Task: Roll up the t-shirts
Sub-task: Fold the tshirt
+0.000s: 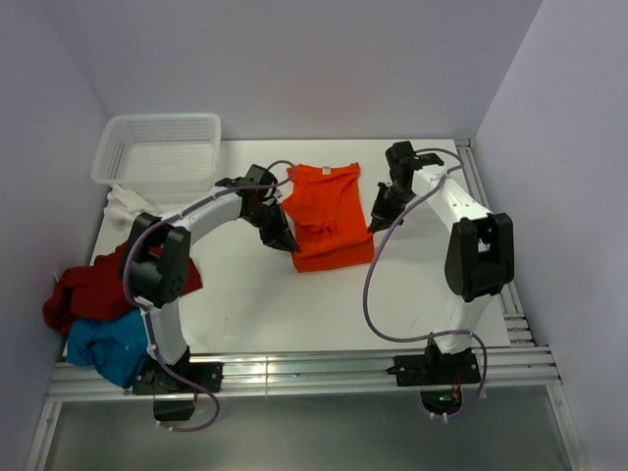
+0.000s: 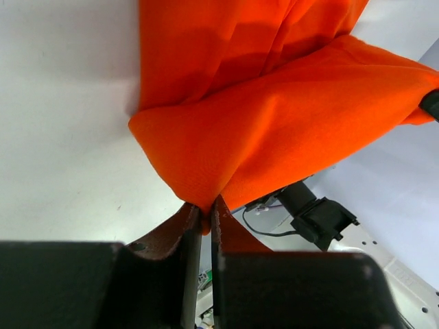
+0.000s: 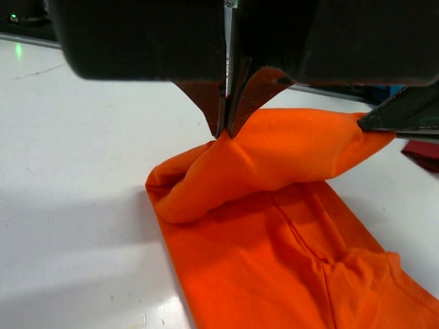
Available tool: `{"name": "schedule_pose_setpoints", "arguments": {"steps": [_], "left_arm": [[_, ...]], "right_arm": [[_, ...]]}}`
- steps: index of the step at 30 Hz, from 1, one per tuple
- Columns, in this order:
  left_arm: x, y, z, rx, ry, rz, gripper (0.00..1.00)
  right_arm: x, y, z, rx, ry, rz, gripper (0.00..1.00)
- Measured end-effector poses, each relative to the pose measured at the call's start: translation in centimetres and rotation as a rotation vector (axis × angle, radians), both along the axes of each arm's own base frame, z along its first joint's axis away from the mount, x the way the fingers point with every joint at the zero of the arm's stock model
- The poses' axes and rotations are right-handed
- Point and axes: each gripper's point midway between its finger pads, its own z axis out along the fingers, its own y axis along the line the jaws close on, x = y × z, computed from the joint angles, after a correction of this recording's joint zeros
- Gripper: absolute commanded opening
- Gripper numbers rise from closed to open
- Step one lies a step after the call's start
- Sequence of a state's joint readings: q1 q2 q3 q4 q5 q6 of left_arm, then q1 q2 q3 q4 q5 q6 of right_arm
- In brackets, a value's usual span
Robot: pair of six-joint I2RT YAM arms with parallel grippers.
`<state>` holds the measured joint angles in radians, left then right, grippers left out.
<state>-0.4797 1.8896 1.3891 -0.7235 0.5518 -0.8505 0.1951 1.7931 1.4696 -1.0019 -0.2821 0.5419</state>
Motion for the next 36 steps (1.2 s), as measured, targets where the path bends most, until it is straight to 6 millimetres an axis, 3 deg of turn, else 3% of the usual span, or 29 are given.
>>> {"name": "schedule_pose_setpoints", "arguments": {"steps": [11, 13, 18, 21, 26, 30, 36], "left_arm": [[2.5, -0.7, -1.0, -0.029, 0.029, 0.020, 0.20], [3.3, -0.8, -1.2, -0.032, 0.026, 0.025, 0.25], [5.2, -0.7, -1.0, -0.056, 0.018, 0.055, 0.38], [6.6, 0.1, -0.7, -0.076, 0.009, 0.104, 0.43], [9.3, 1.7, -0.3, -0.108, -0.027, 0.193, 0.47], [10.2, 3.2, 0.0, -0.091, -0.060, 0.236, 0.42], [9.8, 2.2, 2.1, -0.110, -0.159, 0.171, 0.35]], "right_arm": [[2.2, -0.2, -2.1, 0.002, 0.052, -0.025, 0.01], [2.7, -0.2, -2.4, 0.009, 0.061, -0.038, 0.08], [4.8, 0.2, -3.0, 0.028, 0.050, -0.073, 0.37], [5.5, 0.3, -2.9, 0.043, 0.036, -0.098, 0.45], [7.1, -0.1, -2.5, 0.071, -0.023, -0.139, 0.43], [6.9, -0.5, -1.7, 0.101, -0.094, -0.145, 0.27], [5.8, 0.5, -0.2, 0.197, -0.165, -0.111, 0.10]]}}
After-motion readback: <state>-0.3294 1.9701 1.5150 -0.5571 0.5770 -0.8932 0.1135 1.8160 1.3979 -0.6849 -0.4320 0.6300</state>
